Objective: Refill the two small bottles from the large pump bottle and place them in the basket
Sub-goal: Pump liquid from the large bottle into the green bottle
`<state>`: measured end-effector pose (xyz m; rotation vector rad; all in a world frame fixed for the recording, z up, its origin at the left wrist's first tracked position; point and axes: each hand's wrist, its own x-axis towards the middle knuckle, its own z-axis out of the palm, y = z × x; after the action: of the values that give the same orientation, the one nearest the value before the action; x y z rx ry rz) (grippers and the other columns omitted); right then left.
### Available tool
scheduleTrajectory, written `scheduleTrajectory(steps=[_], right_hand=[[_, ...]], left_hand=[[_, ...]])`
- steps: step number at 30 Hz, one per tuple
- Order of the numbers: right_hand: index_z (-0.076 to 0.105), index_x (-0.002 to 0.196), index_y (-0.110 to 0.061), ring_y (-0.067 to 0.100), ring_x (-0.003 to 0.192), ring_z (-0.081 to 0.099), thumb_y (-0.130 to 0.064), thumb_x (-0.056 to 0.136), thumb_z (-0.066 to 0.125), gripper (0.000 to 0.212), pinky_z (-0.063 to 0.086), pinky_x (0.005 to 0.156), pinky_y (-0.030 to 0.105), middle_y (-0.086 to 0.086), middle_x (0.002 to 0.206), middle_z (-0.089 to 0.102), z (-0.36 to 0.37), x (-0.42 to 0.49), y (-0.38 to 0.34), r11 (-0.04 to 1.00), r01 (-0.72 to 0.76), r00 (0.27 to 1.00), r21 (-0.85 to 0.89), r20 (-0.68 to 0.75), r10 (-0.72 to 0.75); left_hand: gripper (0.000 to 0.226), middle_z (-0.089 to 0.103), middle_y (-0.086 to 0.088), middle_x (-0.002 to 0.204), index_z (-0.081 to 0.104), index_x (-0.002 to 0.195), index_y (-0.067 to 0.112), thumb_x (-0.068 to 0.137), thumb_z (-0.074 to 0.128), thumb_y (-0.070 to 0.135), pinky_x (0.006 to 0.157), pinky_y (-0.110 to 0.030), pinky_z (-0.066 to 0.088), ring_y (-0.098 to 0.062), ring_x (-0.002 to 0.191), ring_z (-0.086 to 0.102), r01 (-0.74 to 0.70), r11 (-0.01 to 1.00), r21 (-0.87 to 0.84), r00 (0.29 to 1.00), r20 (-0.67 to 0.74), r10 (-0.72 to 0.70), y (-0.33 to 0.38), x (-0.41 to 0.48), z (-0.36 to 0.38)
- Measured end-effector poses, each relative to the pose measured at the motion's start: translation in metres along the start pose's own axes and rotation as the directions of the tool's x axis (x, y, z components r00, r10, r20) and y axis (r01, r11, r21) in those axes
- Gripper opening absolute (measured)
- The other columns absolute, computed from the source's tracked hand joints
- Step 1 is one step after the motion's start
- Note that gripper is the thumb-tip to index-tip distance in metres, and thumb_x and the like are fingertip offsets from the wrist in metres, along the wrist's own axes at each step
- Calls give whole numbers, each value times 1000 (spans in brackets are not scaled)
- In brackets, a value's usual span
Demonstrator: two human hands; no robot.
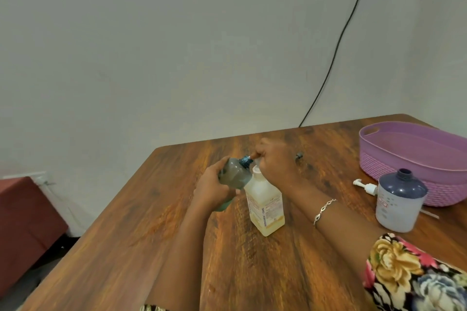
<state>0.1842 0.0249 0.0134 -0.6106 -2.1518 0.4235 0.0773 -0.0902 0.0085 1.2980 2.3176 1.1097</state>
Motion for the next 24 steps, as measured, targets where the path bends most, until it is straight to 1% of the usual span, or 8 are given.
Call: scheduleTrajectory(steps=[2, 4, 6, 8, 11, 16, 20, 24], right_hand=[[67, 66, -2, 22, 65, 54, 9, 70, 52, 18, 45, 55, 31, 10, 71, 62, -2, 8, -1, 999, -25, 1000, -21, 12, 26], [64, 61, -2, 22, 60, 52, 10, 68, 51, 19, 44, 52, 33, 10, 66, 60, 0, 5, -3, 999, -29, 998, -16, -50, 28], [59, 56, -3, 23, 55, 47, 11, 63, 50, 18, 38, 51, 31, 8, 59, 54, 8, -9, -1, 1000, 0, 993, 7, -121, 1], [57, 55, -6, 24, 53, 45, 14, 60, 51, 21, 33, 53, 29, 6, 56, 52, 12, -17, 1, 999, 2, 992, 33, -126, 3], [60, 56, -5, 21, 55, 45, 16, 60, 51, 23, 29, 56, 26, 7, 57, 53, 10, -12, 1, 998, -13, 992, 56, -123, 20], [68, 66, -5, 21, 64, 56, 10, 72, 55, 21, 46, 58, 32, 8, 68, 63, 1, 6, 0, 999, -37, 997, 32, -66, 39], [69, 69, -5, 21, 61, 51, 13, 69, 55, 23, 33, 57, 19, 7, 66, 61, 13, -19, 1, 999, 2, 983, 38, -182, 5], [69, 68, -2, 23, 61, 53, 11, 69, 57, 17, 33, 58, 22, 9, 66, 61, 14, -21, 4, 997, -2, 984, 71, -177, 15]], left_hand=[[86, 47, -3, 131, 36, 142, 27, 69, 77, 6, 99, -46, 42, -23, 117, 47, -15, 1000, 20, 1000, -5, 15, 3, 2, -3], [86, 48, -1, 131, 36, 142, 28, 69, 76, 6, 99, -48, 41, -22, 117, 47, -26, 998, 54, 1000, 1, 26, 1, 3, -3], [88, 47, 0, 132, 36, 142, 27, 68, 77, 5, 98, -41, 43, -19, 114, 47, -29, 999, 43, 1000, 12, 29, -4, 1, 0], [88, 47, -1, 131, 35, 143, 26, 68, 77, 5, 95, -35, 44, -15, 109, 47, -17, 1000, 11, 1000, 18, 17, -7, -2, 4], [88, 46, -2, 131, 34, 144, 26, 69, 77, 5, 91, -33, 44, -14, 106, 46, -6, 999, -47, 1000, 19, 7, -7, -5, 6], [85, 47, -5, 131, 37, 142, 24, 69, 76, 2, 92, -37, 47, -21, 110, 49, -34, 996, -87, 999, 5, 35, -1, -1, -2], [87, 46, -2, 132, 34, 143, 25, 69, 76, 6, 96, -38, 45, -18, 109, 47, -11, 997, -74, 999, 29, 14, -8, 0, 2], [87, 44, -1, 134, 34, 143, 28, 71, 76, 7, 100, -44, 42, -20, 114, 47, 16, 997, -70, 999, 37, -13, -10, 0, 6]])
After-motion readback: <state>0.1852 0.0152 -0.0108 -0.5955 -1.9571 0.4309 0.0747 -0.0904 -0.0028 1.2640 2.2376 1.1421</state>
